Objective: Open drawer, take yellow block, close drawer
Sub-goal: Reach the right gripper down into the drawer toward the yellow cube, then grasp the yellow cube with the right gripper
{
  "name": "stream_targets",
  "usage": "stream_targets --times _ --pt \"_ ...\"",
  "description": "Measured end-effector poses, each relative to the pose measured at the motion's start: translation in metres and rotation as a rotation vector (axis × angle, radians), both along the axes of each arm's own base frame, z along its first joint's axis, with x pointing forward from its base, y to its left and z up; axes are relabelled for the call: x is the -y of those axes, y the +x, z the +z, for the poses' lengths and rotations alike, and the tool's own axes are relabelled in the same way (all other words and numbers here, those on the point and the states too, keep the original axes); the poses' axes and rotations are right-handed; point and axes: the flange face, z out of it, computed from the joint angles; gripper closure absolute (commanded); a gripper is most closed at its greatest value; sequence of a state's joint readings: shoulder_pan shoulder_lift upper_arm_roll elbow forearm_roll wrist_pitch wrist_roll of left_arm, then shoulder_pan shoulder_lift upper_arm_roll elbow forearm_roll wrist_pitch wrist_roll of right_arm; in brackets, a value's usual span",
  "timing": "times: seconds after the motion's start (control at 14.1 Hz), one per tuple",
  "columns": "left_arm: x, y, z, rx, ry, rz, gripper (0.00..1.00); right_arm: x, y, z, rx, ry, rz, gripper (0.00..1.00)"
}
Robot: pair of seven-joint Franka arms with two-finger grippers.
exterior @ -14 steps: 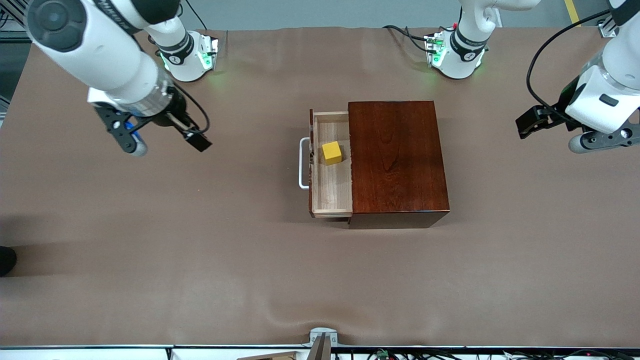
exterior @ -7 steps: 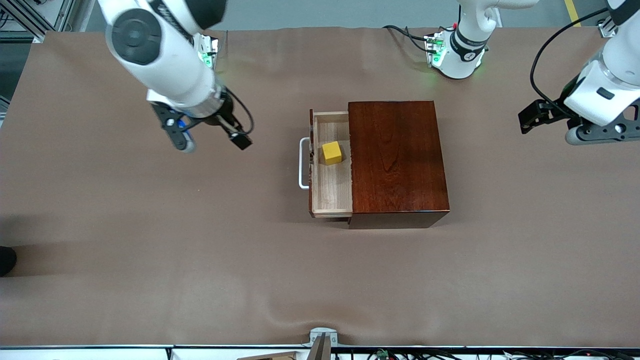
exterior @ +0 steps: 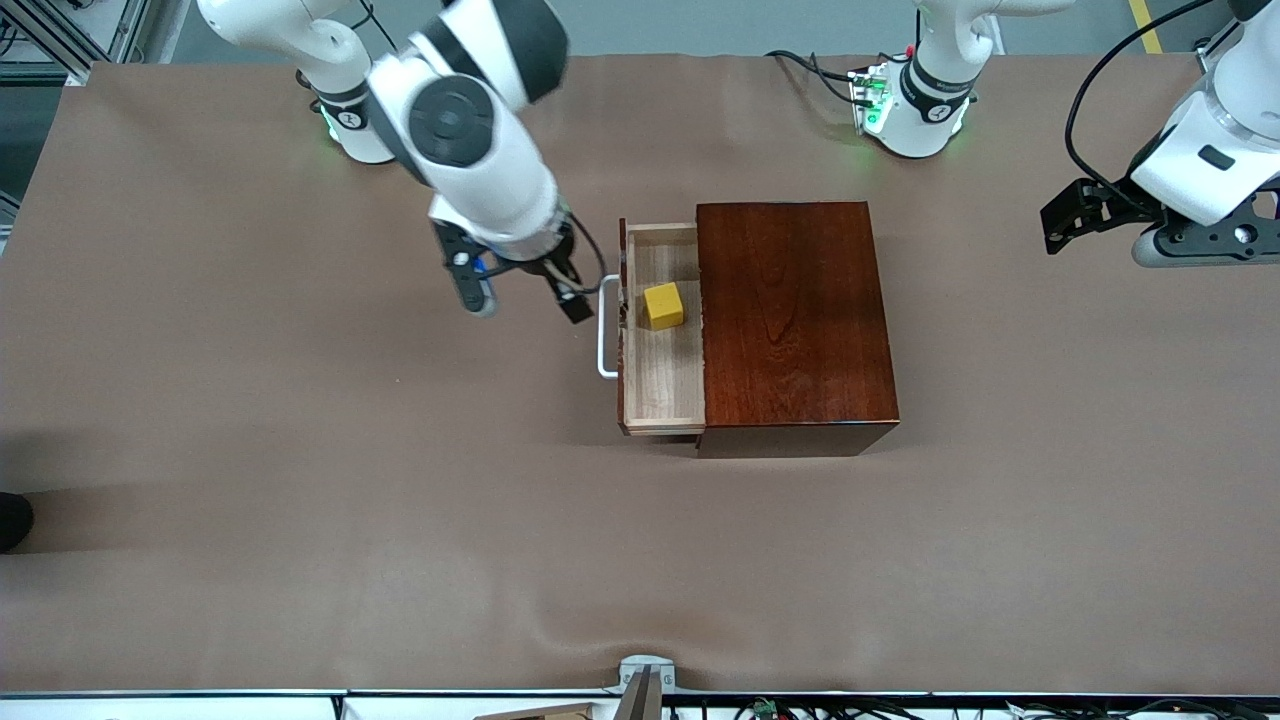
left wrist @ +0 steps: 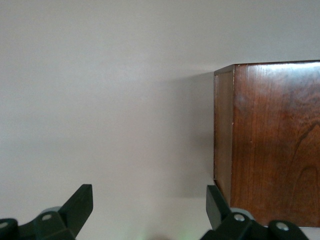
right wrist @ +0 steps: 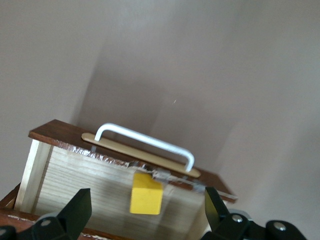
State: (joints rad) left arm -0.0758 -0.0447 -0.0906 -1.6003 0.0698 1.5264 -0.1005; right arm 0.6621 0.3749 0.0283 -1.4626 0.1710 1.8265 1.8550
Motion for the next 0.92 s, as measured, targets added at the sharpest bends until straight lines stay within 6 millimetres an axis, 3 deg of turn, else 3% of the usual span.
stream_targets --times 0.35,0.92 --pt "-0.021 0.001 0.004 -0.002 -0.05 0.004 0.0 -0.043 -0.014 -0.043 -0.013 -0.014 -0.078 0.0" --pt "-0.016 -0.002 0.009 0.007 -0.052 -0.006 0.0 -0.078 -0.028 -0.104 -0.035 -0.033 -0.074 0.0"
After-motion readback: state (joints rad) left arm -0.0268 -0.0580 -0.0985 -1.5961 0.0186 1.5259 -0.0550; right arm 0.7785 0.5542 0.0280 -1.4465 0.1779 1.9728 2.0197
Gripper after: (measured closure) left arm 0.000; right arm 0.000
